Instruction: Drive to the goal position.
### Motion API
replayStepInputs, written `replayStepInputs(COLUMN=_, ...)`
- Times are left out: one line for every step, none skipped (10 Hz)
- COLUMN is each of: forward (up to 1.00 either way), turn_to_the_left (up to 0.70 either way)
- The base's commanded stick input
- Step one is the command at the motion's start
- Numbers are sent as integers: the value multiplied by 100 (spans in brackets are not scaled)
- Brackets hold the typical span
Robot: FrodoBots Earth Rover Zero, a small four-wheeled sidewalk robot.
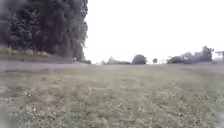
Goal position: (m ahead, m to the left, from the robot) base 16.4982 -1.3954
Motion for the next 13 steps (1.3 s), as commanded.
replayStepInputs(forward=70, turn_to_the_left=0)
replayStepInputs(forward=70, turn_to_the_left=-5)
replayStepInputs(forward=70, turn_to_the_left=-5)
replayStepInputs(forward=70, turn_to_the_left=-5)
replayStepInputs(forward=70, turn_to_the_left=-5)
replayStepInputs(forward=70, turn_to_the_left=-4)
replayStepInputs(forward=70, turn_to_the_left=-2)
replayStepInputs(forward=70, turn_to_the_left=0)
replayStepInputs(forward=70, turn_to_the_left=0)
replayStepInputs(forward=70, turn_to_the_left=0)
replayStepInputs(forward=70, turn_to_the_left=0)
replayStepInputs(forward=70, turn_to_the_left=0)
replayStepInputs(forward=70, turn_to_the_left=0)
